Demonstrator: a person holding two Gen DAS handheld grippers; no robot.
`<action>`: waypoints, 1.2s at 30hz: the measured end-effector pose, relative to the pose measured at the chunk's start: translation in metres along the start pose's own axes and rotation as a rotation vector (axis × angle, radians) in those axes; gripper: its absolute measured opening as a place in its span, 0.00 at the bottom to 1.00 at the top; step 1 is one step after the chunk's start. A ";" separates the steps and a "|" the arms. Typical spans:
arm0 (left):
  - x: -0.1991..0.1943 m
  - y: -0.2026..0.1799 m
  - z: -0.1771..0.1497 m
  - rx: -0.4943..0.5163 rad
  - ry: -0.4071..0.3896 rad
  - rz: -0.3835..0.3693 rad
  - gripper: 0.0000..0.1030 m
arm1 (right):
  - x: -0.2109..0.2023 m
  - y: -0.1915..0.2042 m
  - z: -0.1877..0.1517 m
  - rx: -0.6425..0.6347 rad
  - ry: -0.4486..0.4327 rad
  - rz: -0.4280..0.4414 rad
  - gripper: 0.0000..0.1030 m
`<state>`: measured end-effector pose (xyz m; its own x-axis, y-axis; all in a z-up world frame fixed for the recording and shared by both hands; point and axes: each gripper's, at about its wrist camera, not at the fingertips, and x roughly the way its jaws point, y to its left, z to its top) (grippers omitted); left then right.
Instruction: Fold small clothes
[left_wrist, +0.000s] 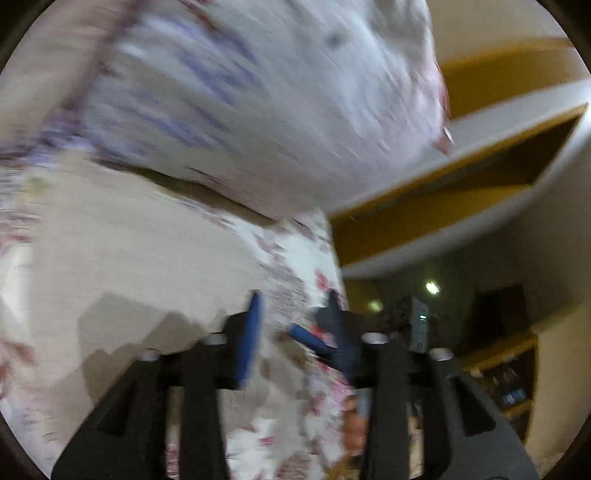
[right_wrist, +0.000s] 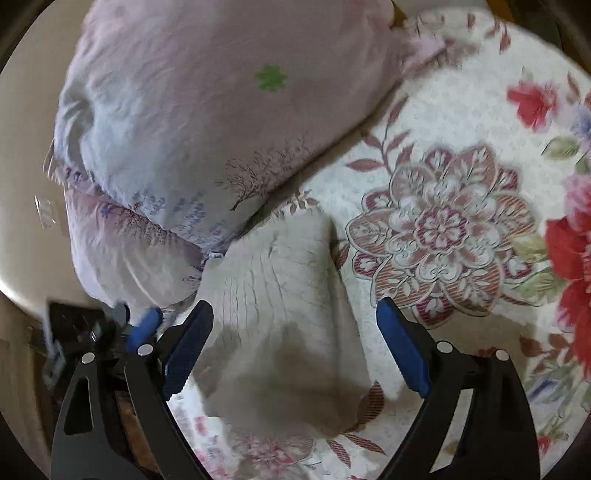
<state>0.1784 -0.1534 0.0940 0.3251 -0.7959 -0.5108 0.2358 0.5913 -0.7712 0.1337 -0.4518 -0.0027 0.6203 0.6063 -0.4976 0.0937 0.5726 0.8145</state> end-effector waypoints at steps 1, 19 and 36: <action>-0.017 0.011 -0.001 0.010 -0.048 0.109 0.60 | 0.005 -0.002 0.002 0.009 0.030 0.008 0.96; -0.037 0.073 -0.036 0.067 0.029 0.212 0.37 | 0.050 0.048 -0.032 -0.166 0.094 0.075 0.28; -0.150 0.084 -0.106 0.303 -0.073 0.637 0.93 | 0.114 0.085 -0.020 -0.132 -0.019 -0.260 0.09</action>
<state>0.0520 0.0018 0.0658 0.5427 -0.2784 -0.7924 0.2199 0.9576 -0.1859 0.1970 -0.3226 0.0040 0.6033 0.4197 -0.6781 0.1502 0.7753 0.6135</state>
